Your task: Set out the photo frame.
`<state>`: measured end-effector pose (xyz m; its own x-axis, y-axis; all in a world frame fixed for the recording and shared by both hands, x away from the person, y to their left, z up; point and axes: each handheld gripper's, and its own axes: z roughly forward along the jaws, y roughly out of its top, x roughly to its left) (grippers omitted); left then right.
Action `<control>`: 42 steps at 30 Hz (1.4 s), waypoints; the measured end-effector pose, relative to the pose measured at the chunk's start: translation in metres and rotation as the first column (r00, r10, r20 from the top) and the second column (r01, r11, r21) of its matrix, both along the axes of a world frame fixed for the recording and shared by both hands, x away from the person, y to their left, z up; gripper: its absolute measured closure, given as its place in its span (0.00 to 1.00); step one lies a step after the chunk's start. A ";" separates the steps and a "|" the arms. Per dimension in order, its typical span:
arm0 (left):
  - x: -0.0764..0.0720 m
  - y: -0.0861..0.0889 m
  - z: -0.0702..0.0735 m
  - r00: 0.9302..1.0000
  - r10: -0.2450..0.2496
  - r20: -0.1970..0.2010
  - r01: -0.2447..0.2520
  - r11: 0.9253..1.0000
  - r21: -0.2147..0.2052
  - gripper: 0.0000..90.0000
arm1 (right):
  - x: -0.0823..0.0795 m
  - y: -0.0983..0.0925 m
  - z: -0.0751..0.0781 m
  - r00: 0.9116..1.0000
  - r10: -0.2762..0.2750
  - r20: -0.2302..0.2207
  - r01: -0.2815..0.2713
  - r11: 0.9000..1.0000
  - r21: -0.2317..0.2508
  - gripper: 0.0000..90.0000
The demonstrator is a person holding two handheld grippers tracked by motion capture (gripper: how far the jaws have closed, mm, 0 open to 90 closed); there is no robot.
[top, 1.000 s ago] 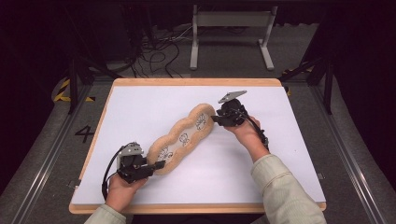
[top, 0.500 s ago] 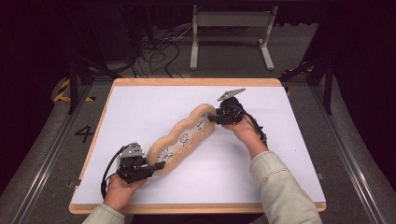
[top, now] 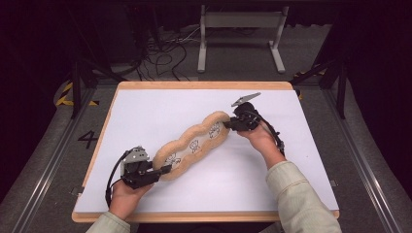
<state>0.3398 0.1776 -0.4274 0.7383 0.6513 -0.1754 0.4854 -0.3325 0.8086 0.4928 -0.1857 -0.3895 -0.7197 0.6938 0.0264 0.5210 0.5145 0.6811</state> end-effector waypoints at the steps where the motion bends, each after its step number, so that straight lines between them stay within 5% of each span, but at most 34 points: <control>1: 0.000 0.001 0.002 1.000 0.012 0.013 -0.012 1.000 0.000 0.76 | -0.003 -0.002 0.002 1.000 -0.001 0.007 0.001 1.000 0.006 0.79; 6: 0.003 0.003 0.006 0.998 0.044 0.037 -0.043 0.999 -0.011 0.76 | -0.026 -0.015 0.013 1.000 -0.027 -0.003 0.027 1.000 0.010 0.79; 12: 0.010 -0.003 0.013 0.995 0.055 0.085 -0.057 0.998 0.021 0.76 | -0.052 -0.028 0.020 0.995 -0.089 0.042 0.088 0.996 0.027 0.79; 28: 0.038 -0.022 0.013 0.993 -0.079 0.088 0.082 0.996 -0.037 0.72 | -0.106 -0.061 0.017 0.966 -0.237 0.106 0.231 0.971 0.061 0.79; 42: 0.058 -0.049 0.006 0.983 -0.179 0.028 0.180 0.982 -0.054 0.68 | -0.148 -0.092 0.000 0.938 -0.342 0.053 0.335 0.937 0.102 0.78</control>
<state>0.3974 0.1282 -0.4215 0.8466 0.4975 -0.1893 0.4030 -0.3666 0.8386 0.3452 -0.2774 -0.3897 -0.4448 0.8937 0.0585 0.6035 0.2508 0.7569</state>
